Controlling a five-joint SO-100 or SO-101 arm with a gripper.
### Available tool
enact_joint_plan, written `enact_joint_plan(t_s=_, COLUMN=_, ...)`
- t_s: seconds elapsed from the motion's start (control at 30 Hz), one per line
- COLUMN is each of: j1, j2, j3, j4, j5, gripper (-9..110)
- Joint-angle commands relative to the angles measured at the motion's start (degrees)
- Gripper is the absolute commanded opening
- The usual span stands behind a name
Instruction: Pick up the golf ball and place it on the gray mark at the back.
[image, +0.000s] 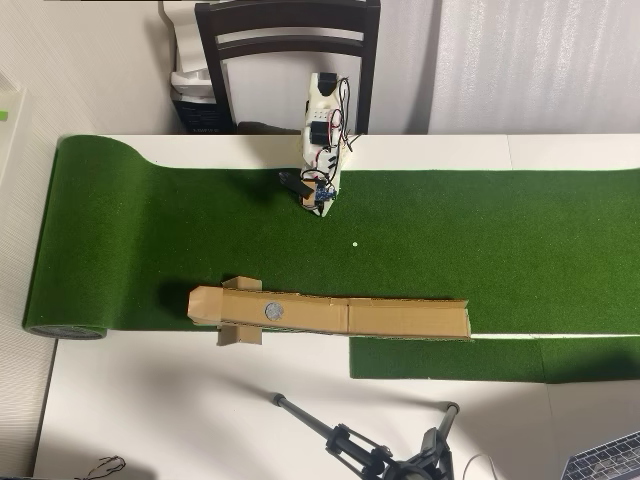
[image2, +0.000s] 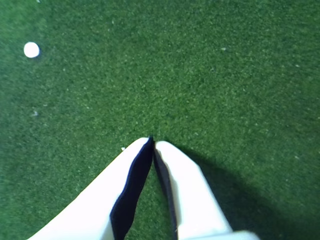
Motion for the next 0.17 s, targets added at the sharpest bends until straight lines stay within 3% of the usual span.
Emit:
enact_joint_plan(t_s=0.0, j1=0.1, j2=5.6, j3=4.6, j4=-0.1, j5=-0.1, gripper=0)
enact_joint_plan(t_s=0.13, j1=0.1, j2=5.6, j3=4.6, j4=-0.1, j5=-0.1, gripper=0)
